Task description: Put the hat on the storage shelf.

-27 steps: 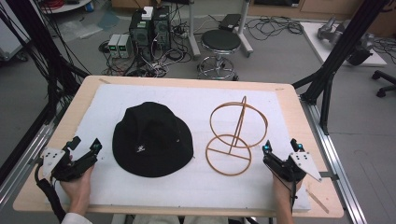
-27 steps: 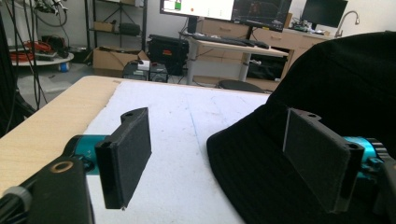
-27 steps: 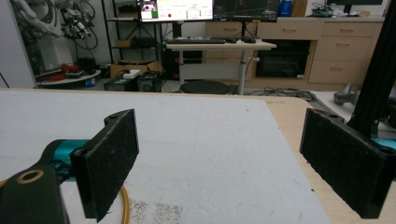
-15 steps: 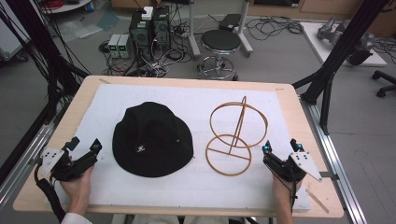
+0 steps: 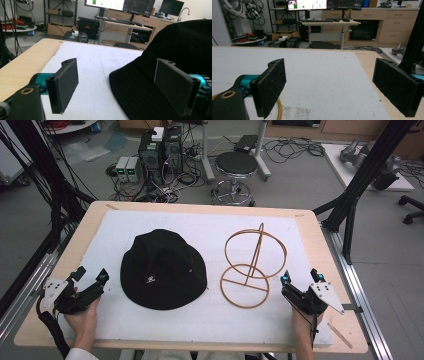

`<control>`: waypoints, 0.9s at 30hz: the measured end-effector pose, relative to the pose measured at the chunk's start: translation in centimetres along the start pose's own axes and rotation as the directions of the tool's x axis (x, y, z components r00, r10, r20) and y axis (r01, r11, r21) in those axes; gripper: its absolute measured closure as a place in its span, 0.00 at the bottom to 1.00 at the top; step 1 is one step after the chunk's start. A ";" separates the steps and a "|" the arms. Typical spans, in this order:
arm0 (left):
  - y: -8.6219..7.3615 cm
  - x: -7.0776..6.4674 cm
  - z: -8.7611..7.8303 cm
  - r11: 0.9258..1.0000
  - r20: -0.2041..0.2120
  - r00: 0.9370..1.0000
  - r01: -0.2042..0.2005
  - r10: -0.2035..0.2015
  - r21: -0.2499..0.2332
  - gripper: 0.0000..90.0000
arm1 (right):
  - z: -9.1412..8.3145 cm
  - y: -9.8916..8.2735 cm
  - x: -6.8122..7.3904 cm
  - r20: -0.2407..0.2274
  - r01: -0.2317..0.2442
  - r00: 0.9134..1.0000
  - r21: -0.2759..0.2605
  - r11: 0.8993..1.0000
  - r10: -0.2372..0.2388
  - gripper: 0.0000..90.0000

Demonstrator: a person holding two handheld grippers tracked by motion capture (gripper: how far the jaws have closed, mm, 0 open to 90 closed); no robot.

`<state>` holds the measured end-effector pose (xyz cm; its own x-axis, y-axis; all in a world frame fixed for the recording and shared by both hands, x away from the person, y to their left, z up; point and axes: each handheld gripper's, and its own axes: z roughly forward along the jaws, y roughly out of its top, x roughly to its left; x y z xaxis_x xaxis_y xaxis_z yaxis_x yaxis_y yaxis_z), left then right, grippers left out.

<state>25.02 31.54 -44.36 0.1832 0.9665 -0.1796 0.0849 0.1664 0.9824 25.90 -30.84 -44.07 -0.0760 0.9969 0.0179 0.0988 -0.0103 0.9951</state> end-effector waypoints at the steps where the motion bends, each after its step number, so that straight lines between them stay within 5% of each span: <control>1: 0.2 -0.1 0.1 1.000 0.009 1.000 -0.006 0.006 -0.005 0.23 | 0.0 0.0 0.0 0.000 -0.002 1.000 -0.001 1.000 0.002 0.12; 7: 1.3 -1.0 0.2 1.000 0.050 0.999 -0.005 0.006 -0.021 0.23 | 0.1 0.0 0.0 -0.004 -0.001 1.000 0.003 1.000 0.001 0.12; 11: 2.3 -2.0 0.5 0.999 0.104 0.994 -0.041 0.042 -0.014 0.22 | 0.2 -0.1 0.0 -0.011 -0.001 1.000 0.021 1.000 0.001 0.12; 16: 3.1 -2.6 1.0 1.000 0.159 0.987 -0.028 0.026 0.006 0.22 | 0.1 -0.1 -0.1 -0.012 -0.001 1.000 0.021 1.000 0.001 0.12; 27: 3.9 -4.2 2.1 0.993 0.295 0.956 -0.044 0.010 0.111 0.23 | 0.1 -0.1 -0.2 -0.012 -0.007 1.000 0.019 1.000 0.008 0.12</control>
<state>26.59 27.71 -39.87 0.4643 0.8677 -0.1772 0.1848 0.1008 0.9776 26.03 -31.01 -44.15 -0.0875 0.9958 0.0266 0.1184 -0.0161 0.9928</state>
